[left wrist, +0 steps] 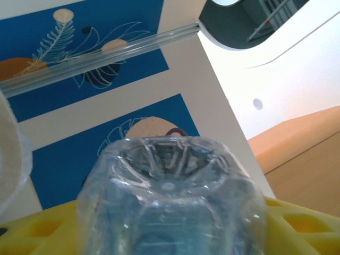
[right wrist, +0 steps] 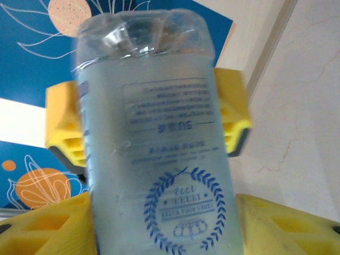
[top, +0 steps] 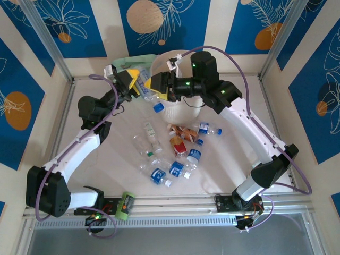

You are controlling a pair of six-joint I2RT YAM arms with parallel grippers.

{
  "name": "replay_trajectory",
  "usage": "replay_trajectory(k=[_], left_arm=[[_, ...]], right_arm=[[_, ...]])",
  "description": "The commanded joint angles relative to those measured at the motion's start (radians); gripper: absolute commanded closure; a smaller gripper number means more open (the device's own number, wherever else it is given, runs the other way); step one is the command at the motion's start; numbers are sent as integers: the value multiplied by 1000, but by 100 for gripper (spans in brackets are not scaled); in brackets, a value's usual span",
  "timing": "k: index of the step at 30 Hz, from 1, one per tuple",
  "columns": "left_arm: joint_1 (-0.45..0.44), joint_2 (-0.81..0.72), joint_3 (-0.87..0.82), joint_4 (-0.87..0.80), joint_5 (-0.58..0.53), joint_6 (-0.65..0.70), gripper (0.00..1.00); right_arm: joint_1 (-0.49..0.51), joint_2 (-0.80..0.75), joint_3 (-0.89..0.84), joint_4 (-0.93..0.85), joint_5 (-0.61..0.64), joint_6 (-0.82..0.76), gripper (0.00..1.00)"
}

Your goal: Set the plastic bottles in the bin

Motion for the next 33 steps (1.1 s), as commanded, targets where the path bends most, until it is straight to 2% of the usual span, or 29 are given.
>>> replay_trajectory(k=[1,2,5,8,11,15,19,22,27,31,33], left_arm=[[-13,-3,4,-2,1,26,9],[-10,-6,4,-11,-7,32,0],[-3,-17,33,-56,-14,66,0],[6,-53,87,-188,-17,160,0],[12,-118,149,-466,-56,334,0],[15,-216,228,-929,-237,596,0],[19,-281,237,-1176,-417,700,0],[18,-305,206,-1257,-472,722,1],[19,-328,133,-1254,-444,709,5],[18,-349,96,-1267,-450,711,6],[19,-353,80,-1271,-446,711,7]], right_arm=[[8,4,42,19,-12,2,39],[7,2,44,12,-3,-2,39],[3,-1,57,-29,37,-21,40],[-18,1,71,-65,60,-27,42],[-47,3,82,-91,92,-30,42],[-98,5,87,-126,148,-37,42],[-139,32,120,-176,222,-84,41],[-184,79,157,-190,218,-116,40],[-256,200,269,-251,205,-148,41],[-274,305,381,-330,215,-186,41],[-278,355,445,-371,225,-204,38]])
